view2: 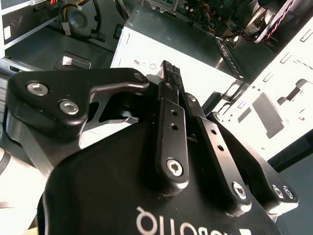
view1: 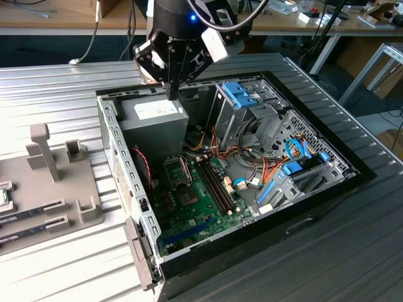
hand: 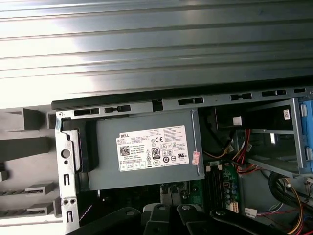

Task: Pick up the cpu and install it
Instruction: 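Reach for the cpu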

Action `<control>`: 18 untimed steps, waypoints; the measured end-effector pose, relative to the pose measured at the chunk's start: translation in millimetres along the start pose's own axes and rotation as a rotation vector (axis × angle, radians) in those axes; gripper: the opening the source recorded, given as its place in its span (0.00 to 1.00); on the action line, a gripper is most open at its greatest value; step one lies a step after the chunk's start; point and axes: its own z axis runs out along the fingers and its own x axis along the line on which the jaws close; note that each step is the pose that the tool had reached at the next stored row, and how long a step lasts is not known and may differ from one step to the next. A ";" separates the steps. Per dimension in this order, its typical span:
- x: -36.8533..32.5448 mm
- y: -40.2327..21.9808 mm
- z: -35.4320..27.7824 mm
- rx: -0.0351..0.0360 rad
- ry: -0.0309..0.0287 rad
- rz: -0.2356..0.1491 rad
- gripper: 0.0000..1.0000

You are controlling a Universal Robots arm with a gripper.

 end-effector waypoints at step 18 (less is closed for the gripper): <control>6.6 -0.5 0.1 0.0000 0.0000 0.000 0.11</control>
